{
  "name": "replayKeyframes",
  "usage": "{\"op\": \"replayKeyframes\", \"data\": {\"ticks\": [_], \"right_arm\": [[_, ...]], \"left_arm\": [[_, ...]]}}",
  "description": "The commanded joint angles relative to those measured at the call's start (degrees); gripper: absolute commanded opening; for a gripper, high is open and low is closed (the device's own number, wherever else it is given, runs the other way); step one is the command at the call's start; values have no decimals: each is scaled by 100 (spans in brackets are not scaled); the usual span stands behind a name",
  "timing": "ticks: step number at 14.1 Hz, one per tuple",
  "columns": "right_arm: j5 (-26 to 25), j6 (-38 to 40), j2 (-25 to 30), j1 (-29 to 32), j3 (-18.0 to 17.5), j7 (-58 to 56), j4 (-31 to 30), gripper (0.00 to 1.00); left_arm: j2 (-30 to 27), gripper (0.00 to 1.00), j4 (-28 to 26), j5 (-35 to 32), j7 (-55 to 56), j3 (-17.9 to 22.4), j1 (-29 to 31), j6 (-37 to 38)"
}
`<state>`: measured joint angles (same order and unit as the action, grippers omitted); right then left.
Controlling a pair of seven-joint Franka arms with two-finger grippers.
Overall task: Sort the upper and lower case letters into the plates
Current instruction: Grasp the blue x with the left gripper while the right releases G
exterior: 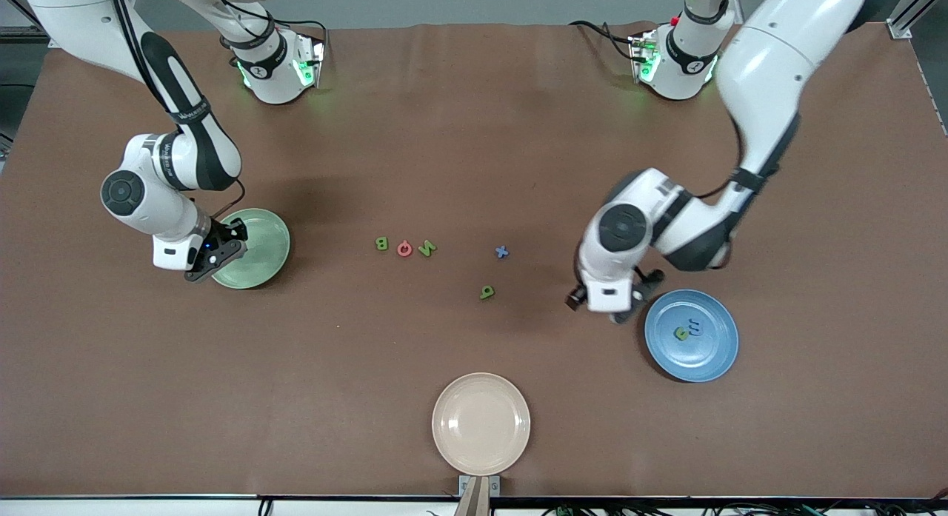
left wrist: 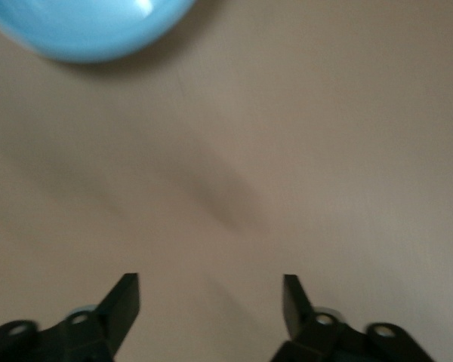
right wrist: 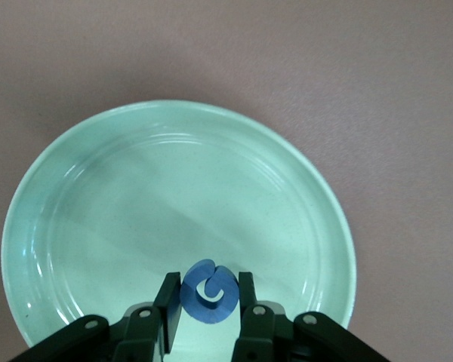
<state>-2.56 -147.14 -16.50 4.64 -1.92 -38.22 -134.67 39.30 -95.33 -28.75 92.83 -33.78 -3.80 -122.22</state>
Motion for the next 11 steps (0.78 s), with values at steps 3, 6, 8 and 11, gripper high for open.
{"op": "replayKeyframes", "data": {"ticks": [3, 6, 8, 11], "right_arm": [[-34, -253, 7, 19, -45, -10, -191, 34], [-26, -236, 24, 10, -54, 16, -174, 56], [-26, -236, 42, -16, -71, 34, -121, 84], [-17, -175, 50, -165, -89, 505, 194, 90]], "left_arm": [[174, 71, -3, -35, 280, 47, -875, -29], [376, 71, -3, -52, 288, 56, -1105, -564], [490, 70, 5, -105, 280, 65, -1228, -689], [666, 63, 6, -114, 218, 73, -1238, -943]]}}
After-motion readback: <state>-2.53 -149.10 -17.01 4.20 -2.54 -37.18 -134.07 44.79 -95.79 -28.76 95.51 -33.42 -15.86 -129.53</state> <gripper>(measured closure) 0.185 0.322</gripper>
